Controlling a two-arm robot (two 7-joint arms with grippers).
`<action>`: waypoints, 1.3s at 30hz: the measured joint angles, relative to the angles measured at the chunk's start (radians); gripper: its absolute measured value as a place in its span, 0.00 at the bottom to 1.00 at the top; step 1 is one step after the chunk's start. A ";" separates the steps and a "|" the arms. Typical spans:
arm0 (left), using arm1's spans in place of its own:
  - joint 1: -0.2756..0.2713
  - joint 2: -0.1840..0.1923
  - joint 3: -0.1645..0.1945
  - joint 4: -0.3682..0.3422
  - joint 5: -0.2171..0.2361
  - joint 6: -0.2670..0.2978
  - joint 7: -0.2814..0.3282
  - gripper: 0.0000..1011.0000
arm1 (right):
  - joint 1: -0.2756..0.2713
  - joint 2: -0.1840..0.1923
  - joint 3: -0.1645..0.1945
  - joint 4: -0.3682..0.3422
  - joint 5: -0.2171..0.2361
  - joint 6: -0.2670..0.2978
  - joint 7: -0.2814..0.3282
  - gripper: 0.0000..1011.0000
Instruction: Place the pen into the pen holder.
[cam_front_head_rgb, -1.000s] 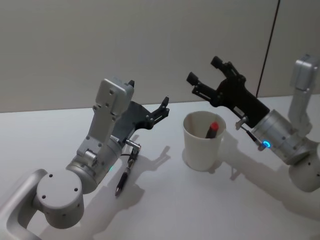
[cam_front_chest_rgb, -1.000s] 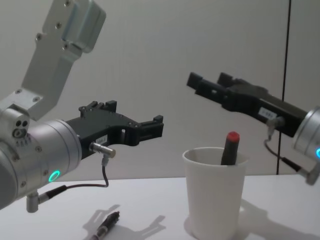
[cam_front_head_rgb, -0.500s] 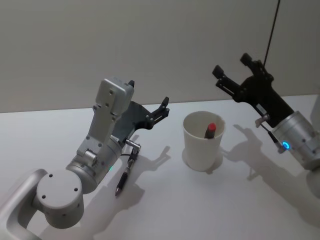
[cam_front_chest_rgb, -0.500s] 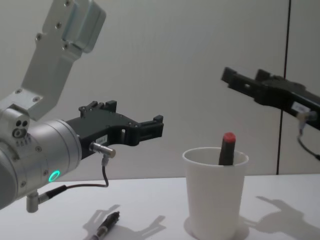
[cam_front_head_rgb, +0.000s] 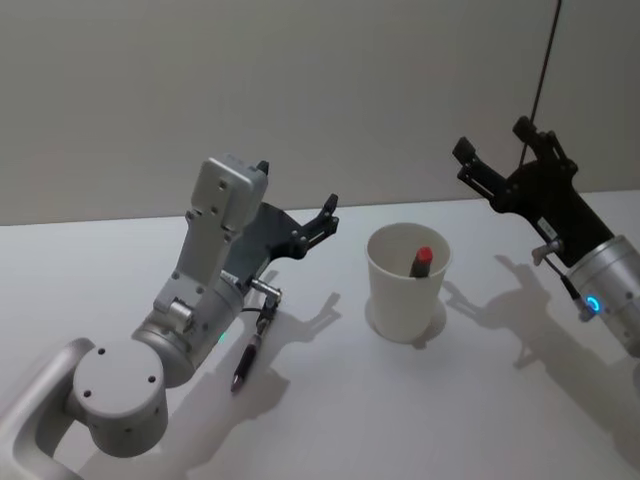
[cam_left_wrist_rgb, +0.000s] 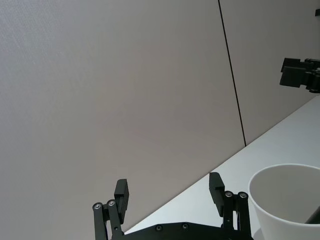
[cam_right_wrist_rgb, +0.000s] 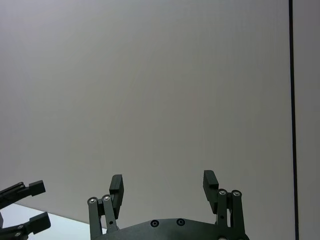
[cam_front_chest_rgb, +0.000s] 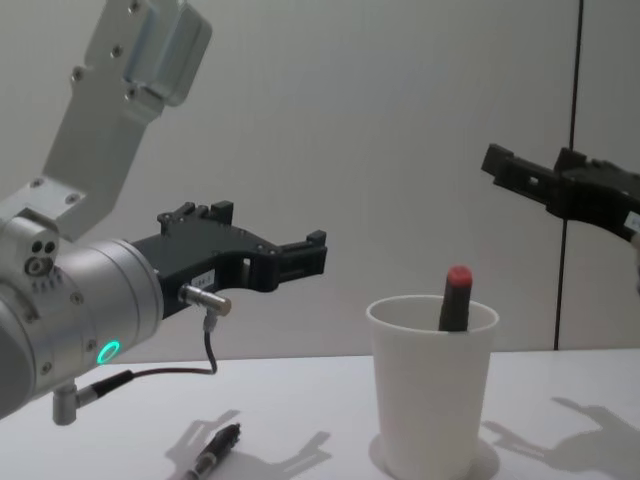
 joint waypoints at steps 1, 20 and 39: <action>0.000 0.000 0.000 0.000 0.000 0.000 0.000 0.99 | -0.002 0.001 0.000 -0.003 -0.001 0.002 -0.003 0.99; 0.000 0.000 0.000 0.000 0.000 0.000 0.000 0.99 | -0.155 0.063 -0.005 -0.198 -0.098 0.159 -0.193 0.99; 0.000 0.000 0.000 0.000 0.000 0.000 0.000 0.99 | -0.253 0.103 -0.008 -0.322 -0.160 0.259 -0.316 0.99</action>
